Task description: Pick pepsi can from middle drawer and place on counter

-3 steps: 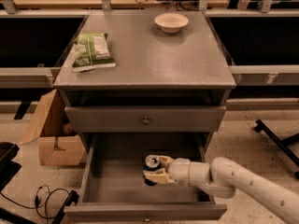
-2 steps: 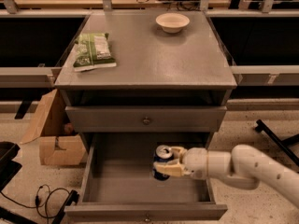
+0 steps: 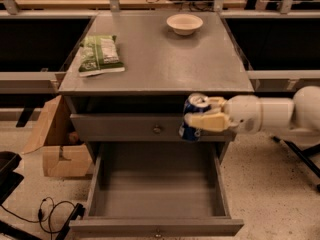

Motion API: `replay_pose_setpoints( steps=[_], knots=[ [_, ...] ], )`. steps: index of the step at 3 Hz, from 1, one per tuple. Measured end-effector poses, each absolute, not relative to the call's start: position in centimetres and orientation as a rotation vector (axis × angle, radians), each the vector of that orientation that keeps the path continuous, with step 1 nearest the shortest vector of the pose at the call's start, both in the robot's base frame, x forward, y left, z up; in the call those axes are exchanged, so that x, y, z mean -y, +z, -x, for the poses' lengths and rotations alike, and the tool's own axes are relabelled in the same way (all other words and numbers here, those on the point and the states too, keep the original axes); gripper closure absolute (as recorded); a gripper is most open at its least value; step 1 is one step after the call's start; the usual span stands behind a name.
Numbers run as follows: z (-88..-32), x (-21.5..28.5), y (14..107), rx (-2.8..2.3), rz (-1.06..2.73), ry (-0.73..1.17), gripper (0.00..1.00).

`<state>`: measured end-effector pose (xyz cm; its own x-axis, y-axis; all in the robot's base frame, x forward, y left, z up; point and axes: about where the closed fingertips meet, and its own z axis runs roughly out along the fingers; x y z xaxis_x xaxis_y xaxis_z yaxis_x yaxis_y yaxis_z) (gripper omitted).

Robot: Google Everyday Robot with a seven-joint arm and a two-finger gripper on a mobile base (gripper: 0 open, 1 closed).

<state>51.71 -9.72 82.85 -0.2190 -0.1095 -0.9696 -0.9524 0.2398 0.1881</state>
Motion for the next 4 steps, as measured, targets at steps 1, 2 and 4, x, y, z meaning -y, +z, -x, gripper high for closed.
replay_pose_setpoints(
  steps=[1, 2, 4],
  knots=[
    [-55.6, 10.1, 91.8, -1.499, 0.990, 1.090, 1.00],
    [-61.5, 9.6, 98.1, -1.491, 0.937, 0.925, 1.00],
    [-73.9, 6.1, 98.6, -1.629, 0.872, 0.551, 1.00]
  ],
)
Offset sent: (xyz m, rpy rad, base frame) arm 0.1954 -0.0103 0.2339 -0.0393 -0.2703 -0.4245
